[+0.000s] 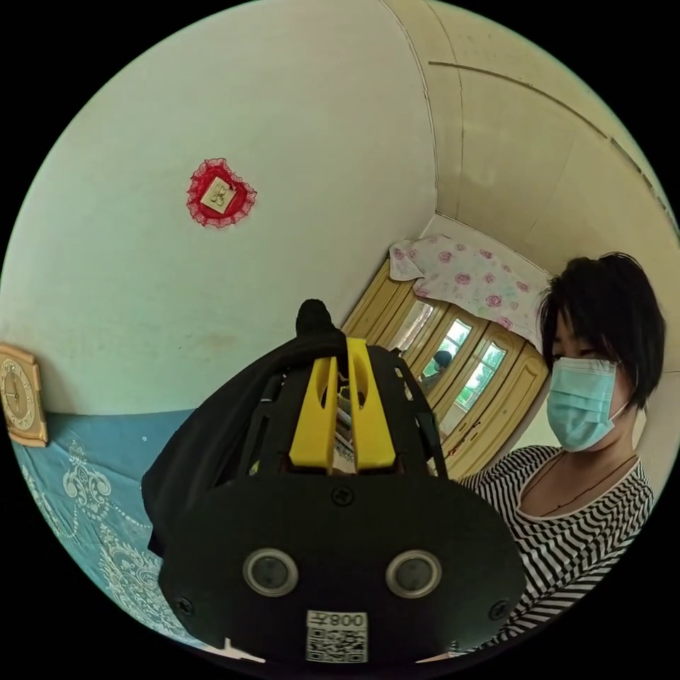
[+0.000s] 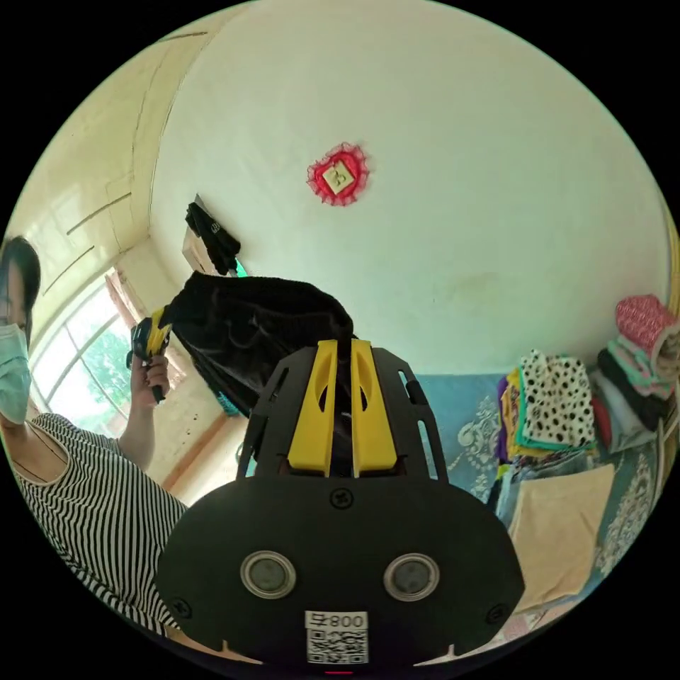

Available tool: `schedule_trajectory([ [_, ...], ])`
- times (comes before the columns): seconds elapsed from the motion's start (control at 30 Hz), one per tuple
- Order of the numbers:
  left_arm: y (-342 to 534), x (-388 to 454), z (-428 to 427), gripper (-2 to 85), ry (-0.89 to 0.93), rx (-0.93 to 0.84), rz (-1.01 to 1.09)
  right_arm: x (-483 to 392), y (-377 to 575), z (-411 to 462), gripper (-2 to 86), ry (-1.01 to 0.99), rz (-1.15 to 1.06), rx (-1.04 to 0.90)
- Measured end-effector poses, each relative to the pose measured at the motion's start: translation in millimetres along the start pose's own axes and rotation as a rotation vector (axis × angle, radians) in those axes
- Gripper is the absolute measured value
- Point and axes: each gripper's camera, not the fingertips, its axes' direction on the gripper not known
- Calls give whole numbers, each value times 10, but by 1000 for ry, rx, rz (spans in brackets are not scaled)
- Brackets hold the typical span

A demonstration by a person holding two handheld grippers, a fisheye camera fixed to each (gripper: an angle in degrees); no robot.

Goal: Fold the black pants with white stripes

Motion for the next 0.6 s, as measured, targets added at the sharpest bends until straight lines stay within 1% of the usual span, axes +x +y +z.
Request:
schedule_trajectory([
  [0.07,-40,31,20,36,42,1,24,-148,-235,-164,30,107,-110,54],
  [0.13,-133,74,89,37,109,-18,61,-217,-383,-218,30,149,-158,99],
  [0.3,-322,129,123,38,180,-8,158,-358,-702,-195,30,175,-255,212],
  [0.4,-411,-5,-6,39,172,49,197,-501,-862,59,30,160,-342,237],
  [0.47,-448,-176,-118,39,148,87,186,-620,-970,430,32,133,-398,232],
  [0.5,-470,-327,-201,39,134,100,165,-649,-994,551,32,128,-410,225],
  [0.6,-493,-805,-458,39,95,151,74,-780,-1073,1318,33,86,-470,164],
])
